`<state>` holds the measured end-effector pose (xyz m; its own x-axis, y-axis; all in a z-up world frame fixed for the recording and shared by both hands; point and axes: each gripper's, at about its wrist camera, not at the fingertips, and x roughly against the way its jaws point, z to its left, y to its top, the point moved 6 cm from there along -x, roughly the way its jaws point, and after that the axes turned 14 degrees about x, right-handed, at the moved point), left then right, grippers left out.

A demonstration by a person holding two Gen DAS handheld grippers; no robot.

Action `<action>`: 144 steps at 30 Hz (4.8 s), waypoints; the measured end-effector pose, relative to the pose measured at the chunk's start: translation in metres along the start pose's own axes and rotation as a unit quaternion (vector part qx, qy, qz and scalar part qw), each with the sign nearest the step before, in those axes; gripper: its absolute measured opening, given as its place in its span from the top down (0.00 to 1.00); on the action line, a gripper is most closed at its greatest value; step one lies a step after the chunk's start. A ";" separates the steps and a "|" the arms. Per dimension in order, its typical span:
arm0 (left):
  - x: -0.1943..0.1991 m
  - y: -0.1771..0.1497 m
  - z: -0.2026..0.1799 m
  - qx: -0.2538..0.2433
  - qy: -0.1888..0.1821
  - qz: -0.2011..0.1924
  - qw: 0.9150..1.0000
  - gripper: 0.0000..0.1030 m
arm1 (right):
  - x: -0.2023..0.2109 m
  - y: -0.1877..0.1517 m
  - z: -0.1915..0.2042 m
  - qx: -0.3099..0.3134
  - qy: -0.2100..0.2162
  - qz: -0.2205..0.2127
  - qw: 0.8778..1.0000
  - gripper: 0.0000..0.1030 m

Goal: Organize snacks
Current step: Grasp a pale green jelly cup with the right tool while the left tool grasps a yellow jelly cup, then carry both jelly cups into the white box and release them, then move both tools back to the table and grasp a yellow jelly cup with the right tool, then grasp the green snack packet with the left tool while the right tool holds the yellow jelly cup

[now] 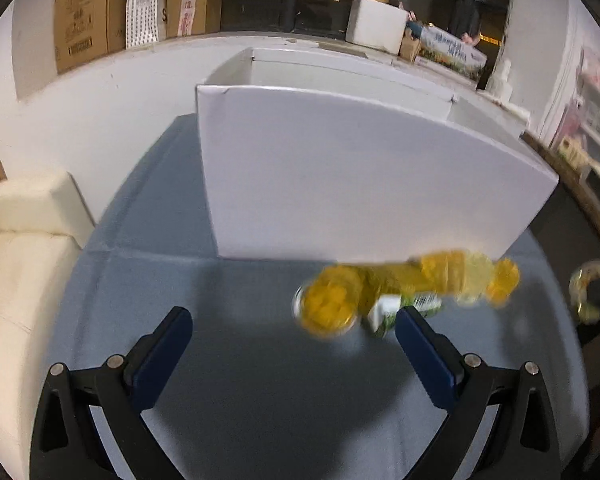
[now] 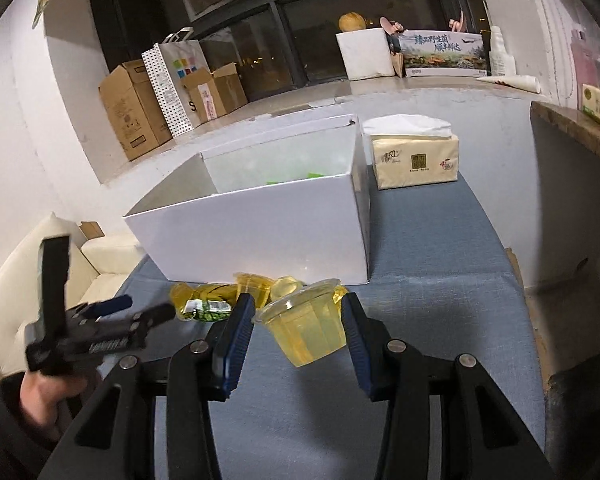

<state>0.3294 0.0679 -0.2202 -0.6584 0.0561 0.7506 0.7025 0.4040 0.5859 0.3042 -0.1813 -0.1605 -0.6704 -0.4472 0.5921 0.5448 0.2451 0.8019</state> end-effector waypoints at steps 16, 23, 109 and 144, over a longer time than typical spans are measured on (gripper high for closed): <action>-0.022 0.004 -0.020 -0.023 -0.053 0.017 0.998 0.61 | -0.002 -0.002 0.016 0.018 0.001 0.007 1.000 0.53; -0.007 -0.001 -0.003 -0.010 -0.062 0.013 0.998 0.68 | 0.000 -0.001 0.024 0.025 0.006 0.006 1.000 0.53; 0.107 -0.059 -0.030 -0.025 -0.093 -0.041 0.994 0.00 | -0.010 -0.028 -0.005 0.005 0.004 0.026 1.000 0.00; 0.054 -0.034 -0.036 -0.023 -0.066 -0.031 0.997 0.00 | -0.034 -0.010 -0.010 0.046 -0.015 0.046 0.998 0.66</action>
<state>0.2796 0.0243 -0.1886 -0.7291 0.1534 0.6670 0.6684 0.3691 0.6458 0.3265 -0.1776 -0.1894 -0.6357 -0.3935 0.6641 0.5562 0.3630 0.7476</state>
